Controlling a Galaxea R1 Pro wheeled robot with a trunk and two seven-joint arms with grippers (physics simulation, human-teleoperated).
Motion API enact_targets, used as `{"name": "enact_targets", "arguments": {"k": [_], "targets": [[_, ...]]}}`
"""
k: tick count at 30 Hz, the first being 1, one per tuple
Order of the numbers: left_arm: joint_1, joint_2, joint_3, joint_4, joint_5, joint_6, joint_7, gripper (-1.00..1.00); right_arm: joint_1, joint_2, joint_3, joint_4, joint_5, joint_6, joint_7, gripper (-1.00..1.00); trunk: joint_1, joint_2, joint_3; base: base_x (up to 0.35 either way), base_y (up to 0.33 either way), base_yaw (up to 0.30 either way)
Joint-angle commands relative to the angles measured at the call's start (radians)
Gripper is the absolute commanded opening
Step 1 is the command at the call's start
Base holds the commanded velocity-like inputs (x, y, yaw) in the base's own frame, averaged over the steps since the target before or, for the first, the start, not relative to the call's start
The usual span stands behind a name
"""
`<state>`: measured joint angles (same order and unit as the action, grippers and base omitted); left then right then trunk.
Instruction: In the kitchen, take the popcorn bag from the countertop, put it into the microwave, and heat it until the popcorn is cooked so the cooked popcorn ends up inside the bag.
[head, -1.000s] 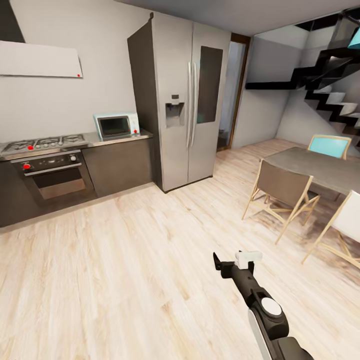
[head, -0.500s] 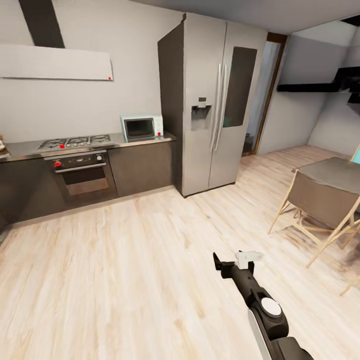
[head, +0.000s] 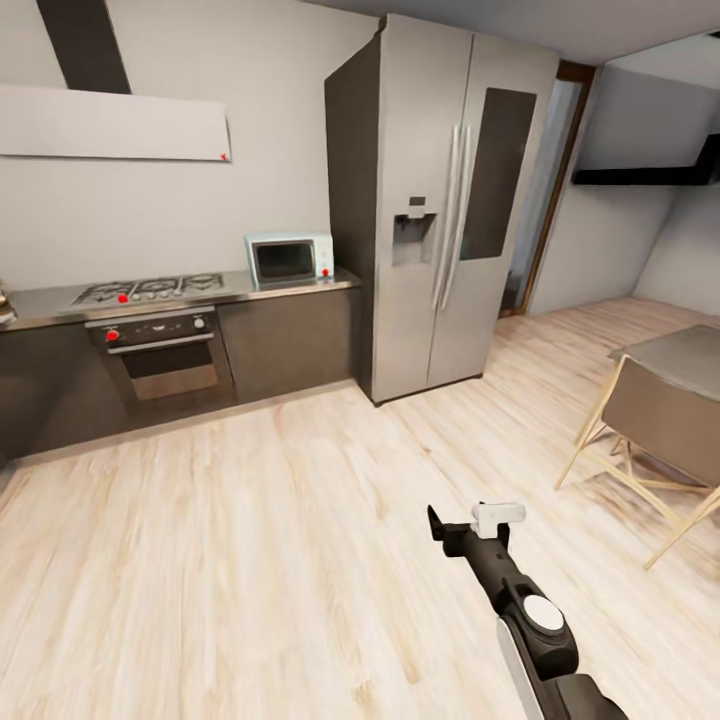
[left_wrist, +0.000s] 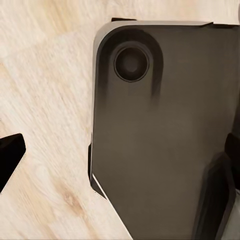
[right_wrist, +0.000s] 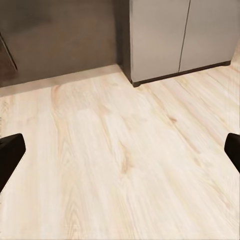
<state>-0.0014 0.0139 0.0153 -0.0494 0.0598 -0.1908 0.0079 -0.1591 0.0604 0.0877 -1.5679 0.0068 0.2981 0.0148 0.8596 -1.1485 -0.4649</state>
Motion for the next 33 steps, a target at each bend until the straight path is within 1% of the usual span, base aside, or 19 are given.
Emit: {"name": "enact_targets", "arguments": {"k": [1,5,8,14,19,23,33], "targets": [[0.0,0.0,0.001,0.0,0.006,-0.002,0.0,1.0,0.0,0.001,0.003,-0.001,0.002,0.004,0.005,1.0,0.001,0.0,-0.001,0.321,0.0,0.0],[0.0,-0.001,0.002,0.0,0.006,-0.002,0.0,1.0,0.0,0.001,0.003,-0.001,0.003,0.004,0.008,1.0,0.001,0.0,0.0,0.322,0.0,0.115],[0.0,-0.002,0.002,0.0,0.006,-0.002,0.0,1.0,0.0,0.002,-0.004,-0.001,0.004,0.003,0.004,1.0,0.001,0.0,0.001,0.322,0.0,0.275],[0.0,-0.002,0.003,0.0,0.006,-0.002,0.0,1.0,0.0,0.003,0.003,-0.001,0.004,0.003,-0.002,1.0,0.001,0.0,0.004,0.322,0.0,0.297],[0.0,-0.002,0.003,0.0,0.006,-0.002,0.0,1.0,0.0,0.003,-0.003,-0.001,0.004,0.002,-0.002,1.0,0.001,0.0,0.006,0.321,0.0,0.277],[0.0,-0.002,0.003,0.0,0.006,-0.002,0.0,1.0,0.0,0.002,-0.009,-0.001,0.004,0.001,-0.002,1.0,0.001,0.0,0.006,0.322,0.0,0.051],[0.0,-0.002,0.003,0.0,0.006,-0.002,0.0,1.0,0.0,0.001,-0.01,-0.001,0.002,0.0,0.005,1.0,0.001,0.0,0.006,0.322,0.0,0.001]]}}
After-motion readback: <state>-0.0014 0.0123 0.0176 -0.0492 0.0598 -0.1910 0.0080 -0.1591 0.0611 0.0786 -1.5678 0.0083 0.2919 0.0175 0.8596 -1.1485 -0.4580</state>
